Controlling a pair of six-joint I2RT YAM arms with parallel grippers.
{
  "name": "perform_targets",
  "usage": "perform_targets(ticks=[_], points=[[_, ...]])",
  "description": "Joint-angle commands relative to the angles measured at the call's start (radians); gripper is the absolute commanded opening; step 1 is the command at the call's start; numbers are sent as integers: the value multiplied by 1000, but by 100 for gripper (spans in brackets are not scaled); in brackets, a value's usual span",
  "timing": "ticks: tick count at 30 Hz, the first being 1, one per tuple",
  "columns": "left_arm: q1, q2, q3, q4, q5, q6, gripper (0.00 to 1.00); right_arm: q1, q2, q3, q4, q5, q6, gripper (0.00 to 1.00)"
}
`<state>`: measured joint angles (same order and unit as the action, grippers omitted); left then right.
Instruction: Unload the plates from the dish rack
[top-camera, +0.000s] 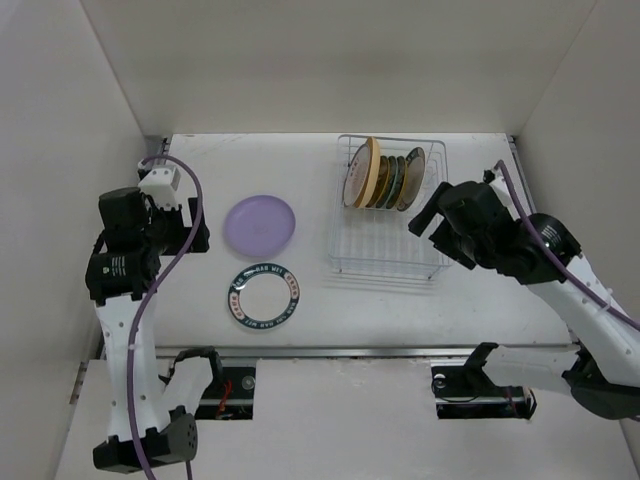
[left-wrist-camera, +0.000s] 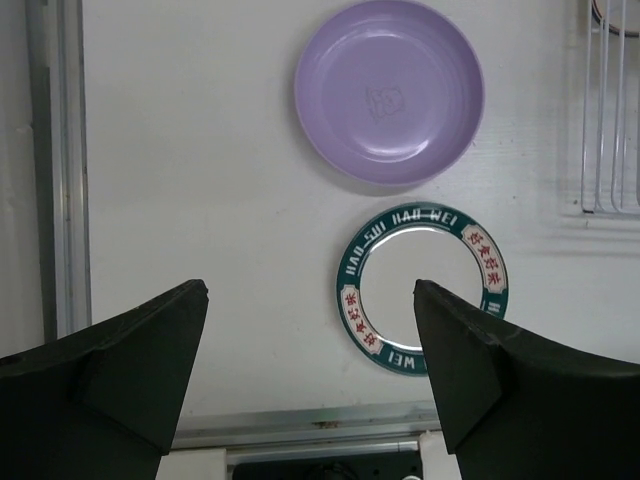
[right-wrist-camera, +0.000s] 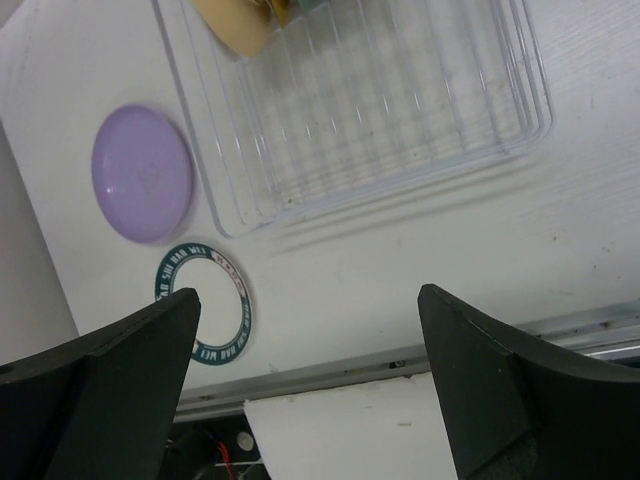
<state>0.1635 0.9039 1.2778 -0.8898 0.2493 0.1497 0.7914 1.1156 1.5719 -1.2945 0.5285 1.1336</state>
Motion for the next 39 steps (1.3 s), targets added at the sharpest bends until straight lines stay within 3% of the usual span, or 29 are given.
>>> perform_targets(ticks=[1, 10, 20, 24, 27, 28, 29, 31, 34, 39], points=[[-1, -43, -41, -70, 53, 48, 82, -3, -26, -22, -85, -56, 58, 95], [-1, -190, -112, -152, 73, 111, 89, -3, -201, -160, -19, -84, 146, 95], [-1, -214, -64, -196, 39, 120, 93, -3, -113, -145, 3, 1, 81, 92], [-1, -205, -54, -224, 27, 160, 94, -3, -56, -106, 86, 85, -23, 83], [-1, -182, -43, -224, 27, 172, 94, -3, 19, -61, 101, 249, -23, 59], [-1, -154, -34, -224, 27, 172, 94, -3, 38, -61, 121, 296, -52, 47], [-1, -140, -19, -224, 9, 172, 94, -17, 56, -44, 153, 376, -90, 45], [-1, -103, -5, -224, -13, 159, 94, -44, 128, -10, 311, 419, -274, 45], [-1, -73, 20, -215, -45, 119, 94, -164, 275, 85, 444, 419, -394, 54], [-1, 41, 101, -169, -8, 71, 94, -395, 504, 211, 552, 240, -527, 69]])
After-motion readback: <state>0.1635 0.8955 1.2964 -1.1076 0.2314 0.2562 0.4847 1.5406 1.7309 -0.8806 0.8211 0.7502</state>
